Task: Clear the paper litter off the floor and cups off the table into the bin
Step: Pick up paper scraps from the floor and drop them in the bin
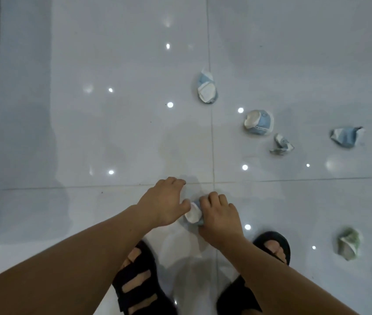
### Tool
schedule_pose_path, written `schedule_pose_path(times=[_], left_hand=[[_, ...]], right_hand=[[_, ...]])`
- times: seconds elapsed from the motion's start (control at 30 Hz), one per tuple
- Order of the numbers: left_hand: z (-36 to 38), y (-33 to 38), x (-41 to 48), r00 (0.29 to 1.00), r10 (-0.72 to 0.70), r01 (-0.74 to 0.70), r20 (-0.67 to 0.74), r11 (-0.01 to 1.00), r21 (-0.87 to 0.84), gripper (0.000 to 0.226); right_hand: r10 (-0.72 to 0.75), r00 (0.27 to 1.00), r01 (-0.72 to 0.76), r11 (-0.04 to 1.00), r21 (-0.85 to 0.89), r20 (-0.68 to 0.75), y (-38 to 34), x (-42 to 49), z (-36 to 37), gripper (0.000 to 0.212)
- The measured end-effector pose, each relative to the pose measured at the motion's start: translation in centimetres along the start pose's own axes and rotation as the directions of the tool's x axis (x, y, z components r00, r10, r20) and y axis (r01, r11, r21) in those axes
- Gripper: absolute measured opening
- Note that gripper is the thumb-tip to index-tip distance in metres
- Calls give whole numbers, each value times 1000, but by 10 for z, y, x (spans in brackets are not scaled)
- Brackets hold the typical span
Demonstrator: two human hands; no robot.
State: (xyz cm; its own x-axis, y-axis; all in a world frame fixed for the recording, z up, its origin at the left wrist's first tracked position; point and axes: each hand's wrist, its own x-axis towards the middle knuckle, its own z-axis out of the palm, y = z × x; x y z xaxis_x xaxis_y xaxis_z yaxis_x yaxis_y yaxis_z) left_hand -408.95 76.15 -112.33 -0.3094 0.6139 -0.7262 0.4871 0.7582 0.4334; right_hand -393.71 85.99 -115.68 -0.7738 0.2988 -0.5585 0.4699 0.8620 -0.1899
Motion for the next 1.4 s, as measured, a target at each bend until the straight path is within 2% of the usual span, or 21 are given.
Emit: schedule_pose_path(times=[0.07,0.13,0.23,0.33,0.43,0.53,0.6,0.7,0.77,0.83,0.93,1.0,1.1,1.27,1.4], left_hand=[[-2,6,-5,1000,11,-10,9,999,-46,65],[-12,19,-10,1000,19,-17,14,992,-126,71],[-42,41,-14,999,-14,-4,-52,941,-340,80],[-75,52,-9,992,-21,-36,-125,899,-437,69],[-96,47,4,981,-16,-68,-193,904,-422,48],[-107,19,25,946,-126,8,-297,929,-369,46],[-110,-8,38,936,-170,63,-307,942,-329,43],[-107,-39,52,930,-189,103,-314,957,-271,43],[-102,-48,60,929,-178,94,-324,961,-259,44],[-101,-50,67,932,-166,88,-322,966,-243,48],[-109,-42,63,936,-180,111,-302,966,-232,55],[-118,-31,49,940,-192,126,-280,963,-238,54],[-133,-6,10,948,-208,147,-243,958,-246,54],[-175,49,-95,949,-220,160,-224,953,-257,56],[-234,96,-201,951,-210,136,-227,944,-302,57]], right_hand=[[9,999,-7,998,59,-41,2,5,-16,49],[-7,988,25,993,118,-152,4,11,-46,52],[-74,948,130,978,165,-309,5,18,-99,59],[-151,917,233,954,189,-368,10,25,-138,60],[-230,940,279,943,182,-250,24,49,-155,82],[-199,977,205,976,71,-80,41,107,-159,108],[-98,989,97,995,-15,-109,47,152,-161,107],[-8,976,2,1000,-26,-218,43,212,-163,102],[24,981,-25,1000,0,-192,37,240,-162,97],[23,988,-25,1000,-14,-151,28,251,-159,82],[-28,996,20,996,-88,-88,21,230,-146,54],[-44,999,43,997,-60,-21,21,198,-141,51],[-65,998,66,997,39,-8,17,140,-159,47],[-114,993,115,990,84,-21,-7,39,-252,40],[-188,982,190,979,76,-33,-41,-52,-359,37]])
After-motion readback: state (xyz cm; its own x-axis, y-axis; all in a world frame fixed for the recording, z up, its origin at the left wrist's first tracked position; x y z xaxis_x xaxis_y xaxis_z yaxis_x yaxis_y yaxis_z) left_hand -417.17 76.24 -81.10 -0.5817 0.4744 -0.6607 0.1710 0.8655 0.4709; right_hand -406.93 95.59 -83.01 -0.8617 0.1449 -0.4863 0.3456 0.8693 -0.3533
